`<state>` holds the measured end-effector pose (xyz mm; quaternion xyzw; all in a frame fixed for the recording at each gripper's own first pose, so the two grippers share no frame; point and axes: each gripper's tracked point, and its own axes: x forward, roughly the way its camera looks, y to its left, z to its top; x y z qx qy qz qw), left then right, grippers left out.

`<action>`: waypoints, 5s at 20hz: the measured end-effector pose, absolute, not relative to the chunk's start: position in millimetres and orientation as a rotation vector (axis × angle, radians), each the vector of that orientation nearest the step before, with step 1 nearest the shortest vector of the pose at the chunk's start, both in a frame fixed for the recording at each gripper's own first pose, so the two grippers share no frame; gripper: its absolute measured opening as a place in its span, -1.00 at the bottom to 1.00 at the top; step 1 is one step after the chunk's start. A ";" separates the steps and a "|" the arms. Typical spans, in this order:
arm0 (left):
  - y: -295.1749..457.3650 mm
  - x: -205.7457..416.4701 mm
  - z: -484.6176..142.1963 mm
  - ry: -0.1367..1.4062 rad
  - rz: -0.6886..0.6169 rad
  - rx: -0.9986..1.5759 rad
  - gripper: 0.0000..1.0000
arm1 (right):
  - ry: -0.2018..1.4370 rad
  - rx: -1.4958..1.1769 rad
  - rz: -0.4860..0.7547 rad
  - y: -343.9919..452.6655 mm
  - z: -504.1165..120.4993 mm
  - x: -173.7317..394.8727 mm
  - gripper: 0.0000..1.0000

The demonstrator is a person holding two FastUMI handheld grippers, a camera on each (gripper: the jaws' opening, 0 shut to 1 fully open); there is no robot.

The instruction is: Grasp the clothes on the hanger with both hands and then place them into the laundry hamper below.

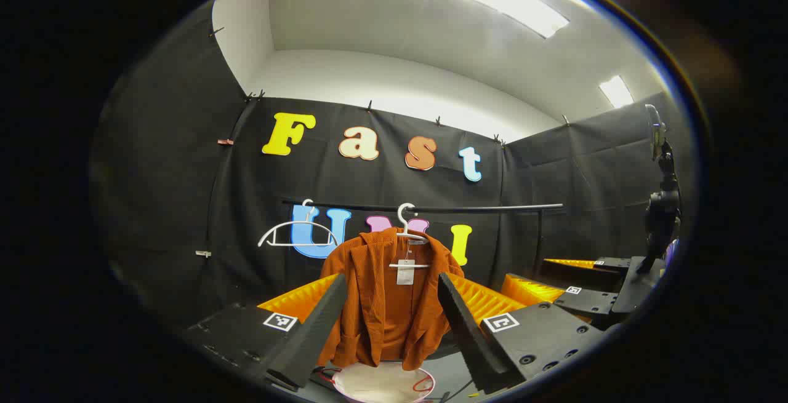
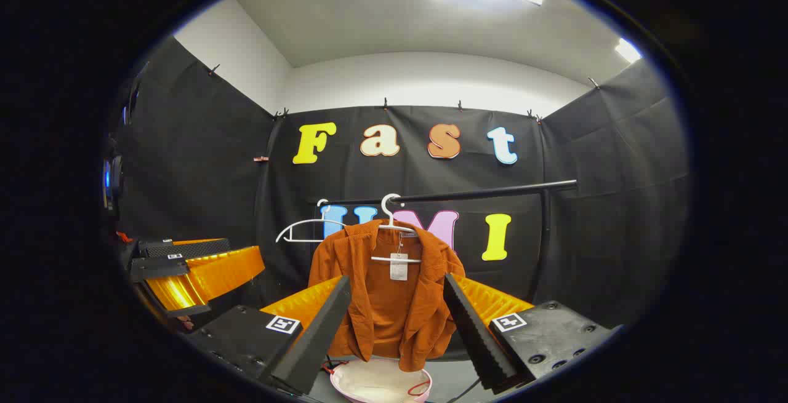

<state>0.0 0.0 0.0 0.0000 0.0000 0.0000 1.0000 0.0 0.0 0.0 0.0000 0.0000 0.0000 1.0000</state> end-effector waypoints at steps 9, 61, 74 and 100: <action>-6.9 0.4 -2.3 0.013 0.012 0.008 0.87 | -0.018 0.011 0.034 -3.0 9.9 -2.1 0.94; 11.6 207.8 -96.0 0.121 0.022 -0.038 0.85 | 0.137 0.046 -0.003 -58.5 -127.4 204.8 0.95; 28.8 281.1 -158.7 0.210 0.162 -0.044 0.85 | 0.283 0.133 0.094 -73.9 -211.7 287.4 0.96; 68.9 352.2 -189.1 0.169 0.362 -0.007 0.61 | 0.319 0.142 0.051 -88.3 -251.0 358.4 0.77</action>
